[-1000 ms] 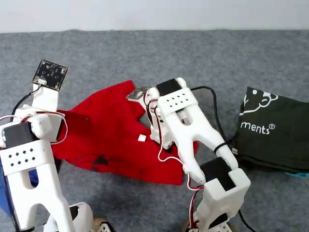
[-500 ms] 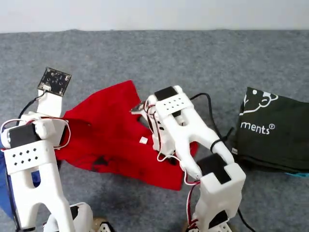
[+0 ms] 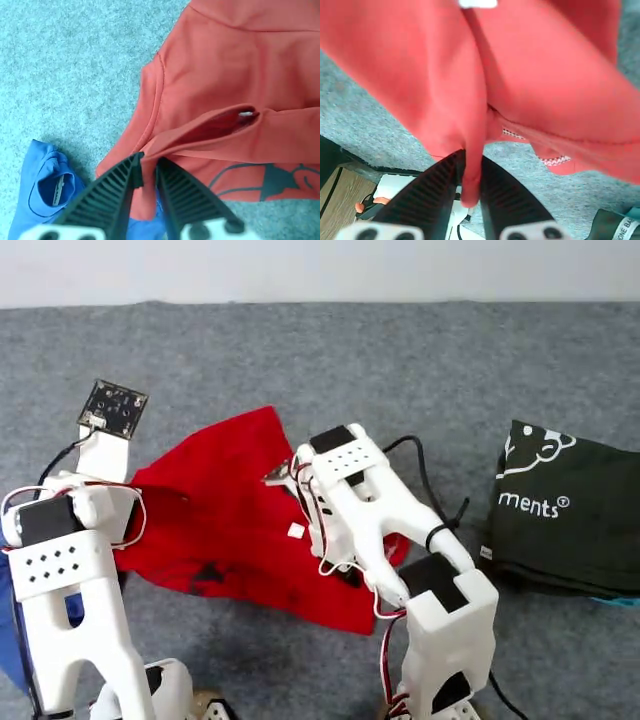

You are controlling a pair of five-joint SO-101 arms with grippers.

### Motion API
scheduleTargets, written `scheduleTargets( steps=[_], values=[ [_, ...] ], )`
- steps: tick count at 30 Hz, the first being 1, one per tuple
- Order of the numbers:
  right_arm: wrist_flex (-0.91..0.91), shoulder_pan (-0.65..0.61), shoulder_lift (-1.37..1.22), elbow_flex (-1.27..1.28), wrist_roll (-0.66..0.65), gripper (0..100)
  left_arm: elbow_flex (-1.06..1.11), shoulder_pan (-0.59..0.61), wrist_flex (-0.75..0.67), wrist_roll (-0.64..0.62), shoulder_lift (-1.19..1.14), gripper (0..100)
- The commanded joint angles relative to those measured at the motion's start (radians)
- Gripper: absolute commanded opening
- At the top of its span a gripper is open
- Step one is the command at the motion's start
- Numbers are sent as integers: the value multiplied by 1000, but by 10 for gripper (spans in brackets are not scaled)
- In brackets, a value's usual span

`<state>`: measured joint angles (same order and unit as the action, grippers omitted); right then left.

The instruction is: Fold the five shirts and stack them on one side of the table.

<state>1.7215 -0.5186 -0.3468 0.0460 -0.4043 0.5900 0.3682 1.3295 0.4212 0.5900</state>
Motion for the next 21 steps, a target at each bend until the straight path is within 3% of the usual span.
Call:
scheduleTargets(
  steps=[1,7,11,21],
  values=[
    [2,-12,127,-66,-37,10,-31,9,-11,6,25,13],
    [67,16,366,-196,-78,10,-116,3,6,-5,155,13],
    [61,61,524,-288,-114,10,-188,3,-38,-91,267,13],
    [-97,177,811,-506,-192,9,-246,3,-365,-118,543,13]
  ],
)
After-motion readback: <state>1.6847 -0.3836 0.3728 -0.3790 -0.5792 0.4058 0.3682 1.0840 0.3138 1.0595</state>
